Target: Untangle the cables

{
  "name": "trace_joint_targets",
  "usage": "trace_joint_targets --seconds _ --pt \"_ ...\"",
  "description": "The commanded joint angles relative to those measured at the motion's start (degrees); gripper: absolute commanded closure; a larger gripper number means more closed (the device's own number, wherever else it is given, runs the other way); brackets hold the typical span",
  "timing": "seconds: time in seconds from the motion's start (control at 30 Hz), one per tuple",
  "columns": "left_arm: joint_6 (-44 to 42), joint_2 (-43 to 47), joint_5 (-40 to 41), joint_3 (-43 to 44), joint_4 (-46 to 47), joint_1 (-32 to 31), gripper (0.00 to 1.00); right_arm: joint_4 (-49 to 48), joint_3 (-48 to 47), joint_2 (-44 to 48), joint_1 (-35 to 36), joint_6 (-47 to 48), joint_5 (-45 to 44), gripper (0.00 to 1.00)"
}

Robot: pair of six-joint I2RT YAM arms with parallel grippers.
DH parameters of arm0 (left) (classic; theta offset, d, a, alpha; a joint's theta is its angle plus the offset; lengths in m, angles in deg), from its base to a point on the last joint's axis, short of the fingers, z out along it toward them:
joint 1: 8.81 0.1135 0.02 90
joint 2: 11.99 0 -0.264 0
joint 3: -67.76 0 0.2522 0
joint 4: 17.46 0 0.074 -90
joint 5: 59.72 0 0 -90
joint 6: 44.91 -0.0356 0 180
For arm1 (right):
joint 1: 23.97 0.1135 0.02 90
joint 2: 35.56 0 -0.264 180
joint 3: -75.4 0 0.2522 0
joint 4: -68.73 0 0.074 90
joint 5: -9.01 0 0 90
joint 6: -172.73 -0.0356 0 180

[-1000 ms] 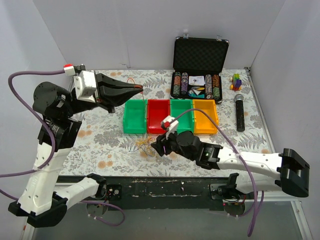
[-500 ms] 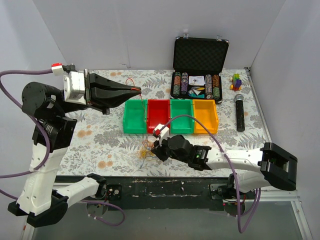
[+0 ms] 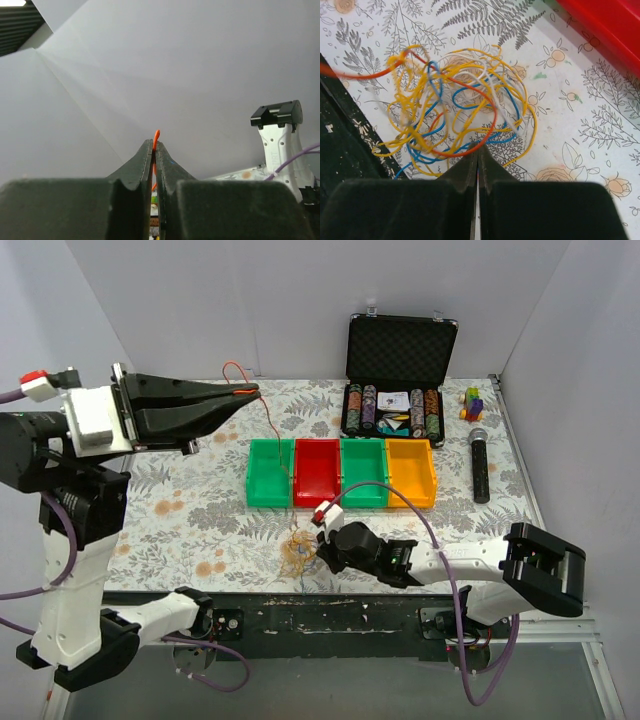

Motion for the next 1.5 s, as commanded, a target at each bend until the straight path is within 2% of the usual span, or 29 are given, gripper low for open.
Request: trace_joint_targets --seconds 0.0,0.33,0.47,0.57,0.67,0.7,0.77,0.8,0.83,0.93,1.07,1.13,1.37,1.47 --pt "-2.5 -0.5 4.3 3.8 1.7 -0.1 1.00 -1.5 1.6 -0.6 0.3 -2.3 -2.9 0.99" --pt "-14.6 -2.4 26.3 8.1 15.1 -0.1 1.00 -2.3 6.3 -3.4 0.3 -5.9 -4.0 0.99" --pt "-14.9 -3.5 21.7 9.9 12.1 -0.1 1.00 -0.8 6.4 -2.0 0.3 -6.1 -5.6 0.99" --pt "-14.7 -1.8 18.0 6.1 16.3 -0.1 1.00 1.2 5.6 1.7 0.3 -4.9 -7.0 0.99" --pt "-13.5 -2.9 19.0 7.4 17.2 -0.1 1.00 4.3 4.0 6.0 0.4 -3.0 -7.3 0.79" --pt "-13.7 -3.1 19.5 7.5 16.7 -0.1 1.00 5.1 3.6 7.5 0.6 -1.9 -6.9 0.69" --pt "-15.1 -2.1 20.3 5.8 15.9 -0.1 1.00 6.7 3.1 11.5 1.0 -0.6 -7.5 0.38" --pt "-15.7 -1.2 20.3 4.3 15.8 -0.1 1.00 7.2 2.9 13.7 1.2 -0.2 -7.6 0.27" --pt "-17.2 -0.4 19.8 2.2 15.8 -0.1 1.00 7.8 2.7 15.7 1.3 0.0 -7.5 0.20" --pt "-20.3 1.6 17.5 -2.9 15.8 -0.1 1.00 7.9 1.5 18.2 2.3 0.8 -6.6 0.17" --pt "-21.4 0.6 19.2 -2.4 14.6 -0.1 1.00 7.8 -2.1 15.3 5.7 0.4 -6.6 0.17" --pt "-24.5 0.4 20.0 -2.2 13.9 -0.1 1.00 7.8 -3.9 12.5 7.9 -0.3 -7.2 0.17" --pt "-28.4 0.4 22.0 -3.2 13.0 -0.1 1.00 15.4 -12.2 -0.4 14.0 -4.4 -22.3 0.20" --pt "-28.6 1.1 20.8 -3.8 12.9 -0.1 1.00 13.8 -13.5 -3.3 14.0 -2.5 -25.2 0.20"
